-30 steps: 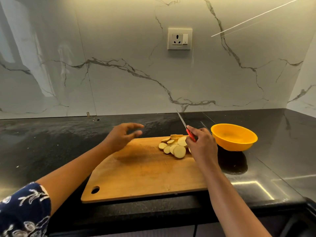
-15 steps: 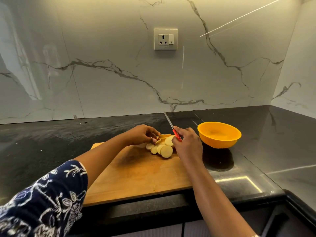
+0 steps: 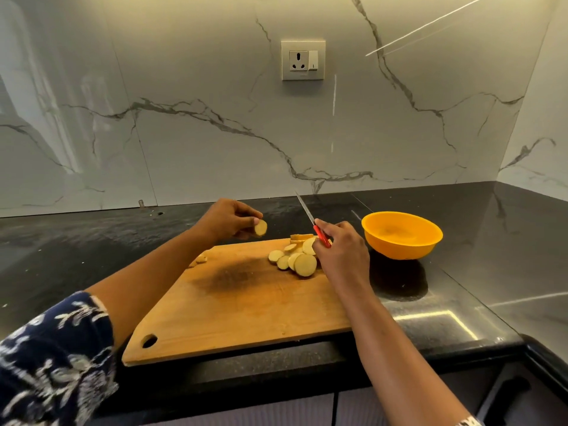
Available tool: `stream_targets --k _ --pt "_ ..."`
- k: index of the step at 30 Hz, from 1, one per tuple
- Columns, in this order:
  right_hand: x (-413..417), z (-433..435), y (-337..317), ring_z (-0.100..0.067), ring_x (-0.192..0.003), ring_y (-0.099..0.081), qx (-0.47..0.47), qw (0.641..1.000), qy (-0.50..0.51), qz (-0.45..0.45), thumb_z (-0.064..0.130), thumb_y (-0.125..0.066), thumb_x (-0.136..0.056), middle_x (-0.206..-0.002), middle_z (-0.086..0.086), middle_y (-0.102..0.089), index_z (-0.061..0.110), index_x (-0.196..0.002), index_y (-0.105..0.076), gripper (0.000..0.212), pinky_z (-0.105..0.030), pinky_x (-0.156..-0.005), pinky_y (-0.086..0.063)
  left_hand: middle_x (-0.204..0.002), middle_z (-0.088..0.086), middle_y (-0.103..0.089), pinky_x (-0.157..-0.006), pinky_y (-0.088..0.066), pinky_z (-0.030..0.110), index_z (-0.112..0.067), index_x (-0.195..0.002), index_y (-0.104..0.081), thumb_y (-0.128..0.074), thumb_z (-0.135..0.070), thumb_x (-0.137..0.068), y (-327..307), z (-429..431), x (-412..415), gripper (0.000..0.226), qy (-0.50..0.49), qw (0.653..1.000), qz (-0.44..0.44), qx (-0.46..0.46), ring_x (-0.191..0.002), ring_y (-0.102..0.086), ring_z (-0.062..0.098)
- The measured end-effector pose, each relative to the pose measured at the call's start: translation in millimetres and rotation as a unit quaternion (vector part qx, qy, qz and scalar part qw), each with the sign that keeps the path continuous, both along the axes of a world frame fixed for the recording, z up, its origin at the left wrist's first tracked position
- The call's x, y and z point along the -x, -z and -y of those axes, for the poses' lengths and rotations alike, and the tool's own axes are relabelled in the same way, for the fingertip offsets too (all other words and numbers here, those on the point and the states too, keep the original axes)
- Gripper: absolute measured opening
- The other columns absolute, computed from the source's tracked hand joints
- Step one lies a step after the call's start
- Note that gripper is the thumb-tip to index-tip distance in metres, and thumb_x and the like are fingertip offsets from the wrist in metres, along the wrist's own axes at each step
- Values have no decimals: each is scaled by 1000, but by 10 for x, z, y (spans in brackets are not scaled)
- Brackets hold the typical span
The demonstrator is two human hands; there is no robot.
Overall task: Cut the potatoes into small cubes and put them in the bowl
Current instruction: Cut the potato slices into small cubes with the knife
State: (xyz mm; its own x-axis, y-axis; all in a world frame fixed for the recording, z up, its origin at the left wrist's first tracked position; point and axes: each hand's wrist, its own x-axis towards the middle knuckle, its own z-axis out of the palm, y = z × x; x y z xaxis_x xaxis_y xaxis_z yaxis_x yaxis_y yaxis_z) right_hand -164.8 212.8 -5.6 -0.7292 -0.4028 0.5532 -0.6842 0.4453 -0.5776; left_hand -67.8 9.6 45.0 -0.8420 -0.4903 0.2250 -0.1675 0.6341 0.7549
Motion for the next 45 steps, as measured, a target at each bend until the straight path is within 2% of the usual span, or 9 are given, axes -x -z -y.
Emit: stream_targets --k 4,6,8,14,17,22,25,33,45 --pt "-44 29 5 -6 -84 -44 -7 1000 -13 -17 26 -63 -90 -103 2 -53 25 -135 -52 46 -9 -58 -29 -95 -11 -67 -72 -52 13 -27 -106 -65 -65 -13 -85 91 -63 -525 26 64 988 15 143 -84 -64 3" --pt "-76 53 8 -5 -84 -44 -15 999 -21 -25 26 -63 -90 -104 2 -54 26 -134 -53 45 -11 -59 -32 -98 -12 -69 -80 -51 12 -30 -108 -64 -67 -15 -84 224 -55 -715 29 108 962 36 250 -89 -63 -2" --pt "-125 72 11 -6 -84 -46 -24 999 -34 -28 27 -62 -90 -103 1 -54 25 -133 -54 44 -17 -66 -38 -104 -11 -69 -87 -50 14 -29 -110 -66 -66 -19 -84 347 -20 -825 28 156 944 34 290 -94 -64 -2" --pt "-309 46 -26 -7 -86 -48 -49 996 -72 -25 27 -62 -90 -98 8 -50 26 -132 -55 42 -17 -68 -37 -129 -17 -58 -101 -44 23 -28 -123 -62 -55 -42 -90 496 153 -1023 37 213 935 4 283 -121 -52 0" --pt "-438 -71 -75 -3 -93 -46 -94 990 -108 -13 31 -59 -92 -107 9 -55 29 -134 -52 43 -16 -75 -38 -138 -16 -50 -106 -37 24 -31 -130 -54 -48 -50 -93 512 287 -1100 42 215 928 -8 303 -129 -44 1" --pt "-740 -251 -103 1 -94 -48 -181 972 -151 -5 37 -51 -95 -123 13 -60 32 -139 -45 45 -13 -77 -33 -150 -12 -33 -117 -17 28 -39 -146 -20 -33 -55 -98 504 390 -1124 52 286 863 64 411 -140 -24 2" --pt "-831 -226 -137 -1 -97 -51 -228 959 -166 -13 39 -47 -97 -123 13 -60 34 -142 -39 46 -14 -74 -36 -153 -14 -24 -117 -12 38 -40 -147 -9 -26 -58 -98 485 395 -1077 55 316 838 98 434 -143 -16 2" --pt "-912 -102 -160 -3 -88 -48 -263 945 -186 -59 43 -40 -98 -120 15 -60 40 -146 -25 50 -18 -75 -45 -151 -7 -33 -114 -23 34 -21 -146 -31 -35 -54 -98 524 454 -1010 59 345 842 53 412 -139 -29 6" --pt "-955 -66 -134 -3 -92 -49 -272 941 -194 -54 44 -39 -98 -117 18 -60 43 -145 -23 50 -20 -81 -45 -142 -1 -46 -113 -26 34 -20 -141 -38 -32 -52 -99 545 430 -1034 53 322 832 -14 451 -134 -39 7"
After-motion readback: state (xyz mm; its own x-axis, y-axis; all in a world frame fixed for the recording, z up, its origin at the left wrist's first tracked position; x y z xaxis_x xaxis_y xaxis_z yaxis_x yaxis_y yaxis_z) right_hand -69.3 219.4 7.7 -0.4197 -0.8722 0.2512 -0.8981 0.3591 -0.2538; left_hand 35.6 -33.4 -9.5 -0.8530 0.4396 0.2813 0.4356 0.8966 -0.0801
